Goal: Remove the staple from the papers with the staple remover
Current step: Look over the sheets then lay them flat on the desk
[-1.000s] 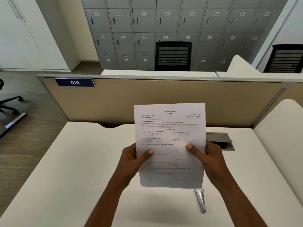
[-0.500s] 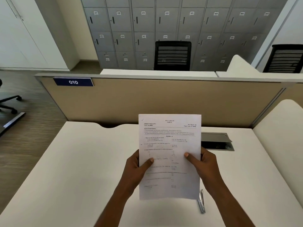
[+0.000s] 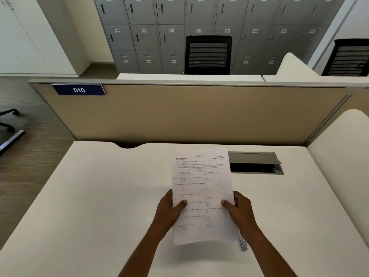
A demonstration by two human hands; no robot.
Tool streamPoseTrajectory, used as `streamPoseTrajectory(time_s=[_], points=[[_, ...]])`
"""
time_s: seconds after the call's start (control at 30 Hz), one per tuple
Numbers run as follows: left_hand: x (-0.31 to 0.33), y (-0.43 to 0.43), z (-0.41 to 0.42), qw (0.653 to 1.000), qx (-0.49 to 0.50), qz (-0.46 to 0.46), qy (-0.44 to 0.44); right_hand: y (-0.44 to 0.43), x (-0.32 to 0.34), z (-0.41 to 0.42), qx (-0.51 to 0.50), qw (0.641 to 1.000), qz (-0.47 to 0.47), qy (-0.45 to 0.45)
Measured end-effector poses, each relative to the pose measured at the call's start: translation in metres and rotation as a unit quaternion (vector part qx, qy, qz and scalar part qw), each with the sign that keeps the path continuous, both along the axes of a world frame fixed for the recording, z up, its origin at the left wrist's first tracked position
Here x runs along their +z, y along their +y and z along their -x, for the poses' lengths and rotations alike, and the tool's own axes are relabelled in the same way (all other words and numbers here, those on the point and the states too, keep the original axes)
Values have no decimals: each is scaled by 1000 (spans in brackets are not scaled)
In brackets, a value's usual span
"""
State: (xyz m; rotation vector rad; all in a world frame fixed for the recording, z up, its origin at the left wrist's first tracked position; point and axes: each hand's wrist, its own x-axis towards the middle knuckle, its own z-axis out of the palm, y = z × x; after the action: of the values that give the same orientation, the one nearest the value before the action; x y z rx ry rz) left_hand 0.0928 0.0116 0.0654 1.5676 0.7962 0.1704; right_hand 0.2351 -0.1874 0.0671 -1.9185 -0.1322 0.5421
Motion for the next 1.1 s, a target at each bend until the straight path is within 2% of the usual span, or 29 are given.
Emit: streamPoseTrajectory(time_s=[0.1, 0.27, 0.47, 0.63, 0.77, 0.9, 0.97, 1.1], points=[[-35, -5, 0, 996, -23, -27, 79, 1, -25, 0, -15, 999, 28, 19], [-81, -25, 2, 986, -34, -51, 154, -1, -66, 2, -27, 993, 106, 54], [-121, -40, -2, 975, -38, -61, 211, -3, -96, 6, -36, 983, 166, 73], [-127, -39, -7, 972, -17, -85, 219, 3, -107, 2, -24, 975, 217, 43], [-131, -36, -5, 965, -20, -109, 236, 12, -108, 1, 3, 971, 238, 12], [-129, -36, 0, 955, -27, -181, 234, 8, -108, 5, 38, 969, 243, -1], [-128, -36, 3, 953, -38, -181, 241, 3, -106, 9, 66, 966, 249, -10], [-127, -36, 12, 954, -104, -157, 232, -13, -104, 19, 197, 939, 279, -34]])
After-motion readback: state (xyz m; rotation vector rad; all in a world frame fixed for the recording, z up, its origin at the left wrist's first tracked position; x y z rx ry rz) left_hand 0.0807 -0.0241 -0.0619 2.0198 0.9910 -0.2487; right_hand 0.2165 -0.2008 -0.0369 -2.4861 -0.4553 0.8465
